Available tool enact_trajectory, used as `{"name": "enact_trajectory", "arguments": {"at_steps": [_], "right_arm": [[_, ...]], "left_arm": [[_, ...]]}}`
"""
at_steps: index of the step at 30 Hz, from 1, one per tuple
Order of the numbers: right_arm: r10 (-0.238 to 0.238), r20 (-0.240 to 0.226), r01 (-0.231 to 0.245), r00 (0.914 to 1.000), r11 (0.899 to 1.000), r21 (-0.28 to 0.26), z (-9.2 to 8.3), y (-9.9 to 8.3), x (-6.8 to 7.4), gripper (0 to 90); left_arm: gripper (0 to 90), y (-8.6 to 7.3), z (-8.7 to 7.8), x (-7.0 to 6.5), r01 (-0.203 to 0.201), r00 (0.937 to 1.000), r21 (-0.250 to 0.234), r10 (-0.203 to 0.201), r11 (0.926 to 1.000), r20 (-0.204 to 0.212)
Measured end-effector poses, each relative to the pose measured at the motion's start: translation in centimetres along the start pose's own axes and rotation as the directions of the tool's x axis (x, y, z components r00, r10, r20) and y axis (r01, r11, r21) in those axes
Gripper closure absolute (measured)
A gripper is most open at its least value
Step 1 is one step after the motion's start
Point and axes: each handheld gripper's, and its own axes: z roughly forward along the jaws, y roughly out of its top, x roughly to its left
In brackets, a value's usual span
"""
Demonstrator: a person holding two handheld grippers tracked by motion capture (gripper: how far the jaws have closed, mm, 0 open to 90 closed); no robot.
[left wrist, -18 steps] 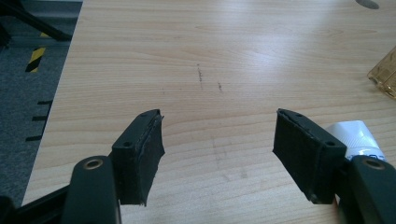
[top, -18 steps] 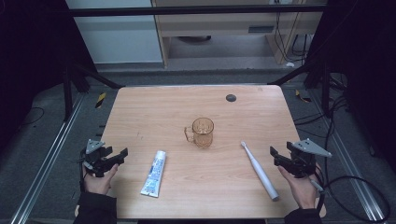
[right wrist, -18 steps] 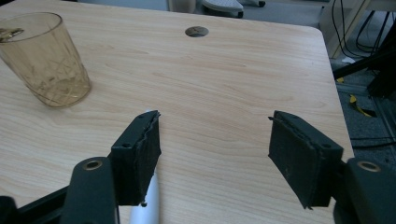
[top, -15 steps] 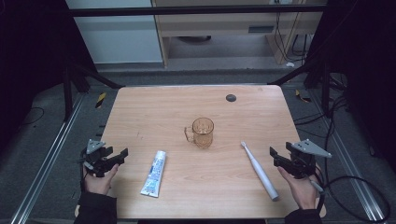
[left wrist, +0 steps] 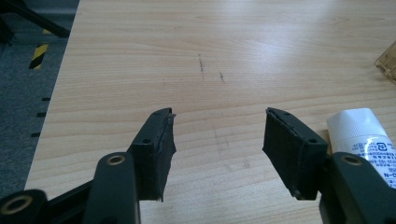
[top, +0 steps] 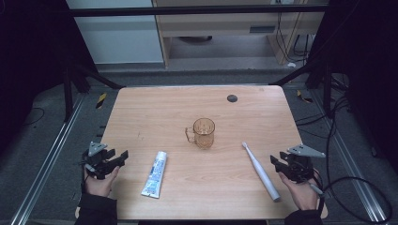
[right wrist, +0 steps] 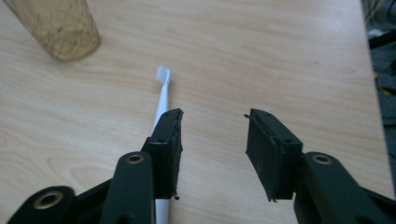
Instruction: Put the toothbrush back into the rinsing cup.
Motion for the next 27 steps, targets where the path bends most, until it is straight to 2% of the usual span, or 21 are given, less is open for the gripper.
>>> {"name": "enact_trajectory", "arguments": {"at_steps": [4,15,18,27], "right_arm": [[-0.028,-0.003,0.028,0.9996,0.999,0.032,0.0,0.1,0.4,59.5],[-0.039,0.002,0.038,0.9992,0.996,0.081,-0.8,1.2,0.8,58.6],[-0.042,0.0,0.042,0.9991,0.992,0.12,-0.8,1.7,0.9,58.1],[-0.048,-0.017,0.05,0.9987,0.984,0.17,-0.6,3.3,1.4,55.6]], "left_arm": [[42.8,0.0,0.1,-0.2,-0.015,0.9999,0.007,0.015,0.9999,-0.001],[41.2,-0.2,0.6,-0.5,-0.069,0.9973,0.025,0.07,0.9973,-0.02],[40.3,-0.2,0.8,-0.7,-0.082,0.9964,0.031,0.082,0.9962,-0.02],[38.0,-0.2,1.2,-0.8,-0.107,0.9937,0.038,0.108,0.9936,-0.03]]}}
